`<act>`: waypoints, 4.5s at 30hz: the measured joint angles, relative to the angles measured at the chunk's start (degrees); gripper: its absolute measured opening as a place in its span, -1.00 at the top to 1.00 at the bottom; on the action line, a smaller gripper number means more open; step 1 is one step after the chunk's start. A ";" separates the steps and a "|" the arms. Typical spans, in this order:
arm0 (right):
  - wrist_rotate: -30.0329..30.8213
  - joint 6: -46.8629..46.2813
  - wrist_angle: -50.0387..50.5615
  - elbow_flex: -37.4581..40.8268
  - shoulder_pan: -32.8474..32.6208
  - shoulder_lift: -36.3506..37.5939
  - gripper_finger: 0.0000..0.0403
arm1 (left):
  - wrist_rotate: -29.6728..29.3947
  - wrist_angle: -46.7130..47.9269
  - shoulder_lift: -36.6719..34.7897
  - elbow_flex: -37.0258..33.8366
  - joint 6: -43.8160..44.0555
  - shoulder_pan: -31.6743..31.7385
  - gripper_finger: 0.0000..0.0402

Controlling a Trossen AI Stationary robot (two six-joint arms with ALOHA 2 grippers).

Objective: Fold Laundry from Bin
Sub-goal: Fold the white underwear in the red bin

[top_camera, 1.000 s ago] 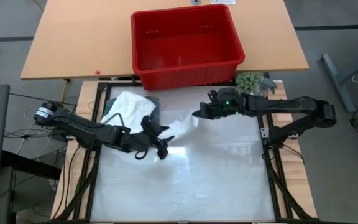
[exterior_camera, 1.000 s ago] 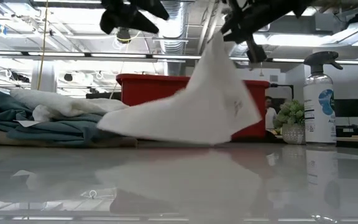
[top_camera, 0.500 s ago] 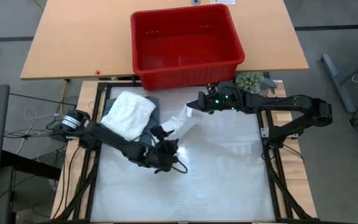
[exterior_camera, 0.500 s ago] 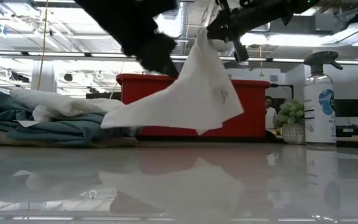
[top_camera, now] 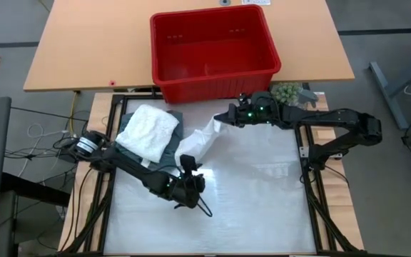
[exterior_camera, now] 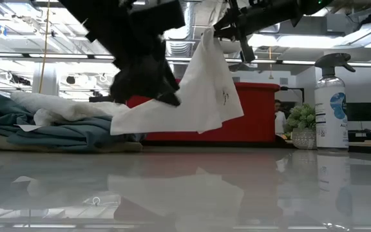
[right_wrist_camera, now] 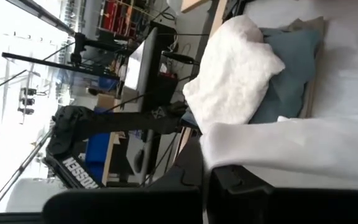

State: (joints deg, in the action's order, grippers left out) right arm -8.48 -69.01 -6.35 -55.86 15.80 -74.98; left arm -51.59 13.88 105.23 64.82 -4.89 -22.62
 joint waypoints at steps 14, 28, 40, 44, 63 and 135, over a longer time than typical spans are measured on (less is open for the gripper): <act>-2.22 -5.16 -12.13 0.00 -0.49 0.00 0.91 | -9.15 3.69 3.83 -0.05 -6.49 1.11 -0.02; -1.85 -7.38 -23.46 0.00 -3.07 0.00 0.91 | -25.28 -1.58 5.22 1.44 -6.51 4.87 -0.02; -1.85 -6.29 -24.23 0.00 -3.16 -0.02 0.91 | -38.44 -3.59 4.59 1.98 -14.96 7.75 -0.02; -1.93 -5.99 -25.21 0.00 -2.80 -0.02 0.91 | -38.49 -4.68 3.80 2.02 -15.31 7.73 -0.02; -4.44 -7.60 -33.49 0.00 -4.32 0.20 0.91 | -38.31 -4.76 3.80 2.00 -15.01 12.06 0.30; 10.28 13.91 55.23 0.02 -13.25 1.62 0.91 | 20.69 -37.63 -9.93 -19.00 14.69 6.84 0.87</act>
State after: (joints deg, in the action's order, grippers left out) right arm 1.80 -55.11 48.88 -55.83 2.55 -73.36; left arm -30.90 -23.76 95.30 45.82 9.81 -15.78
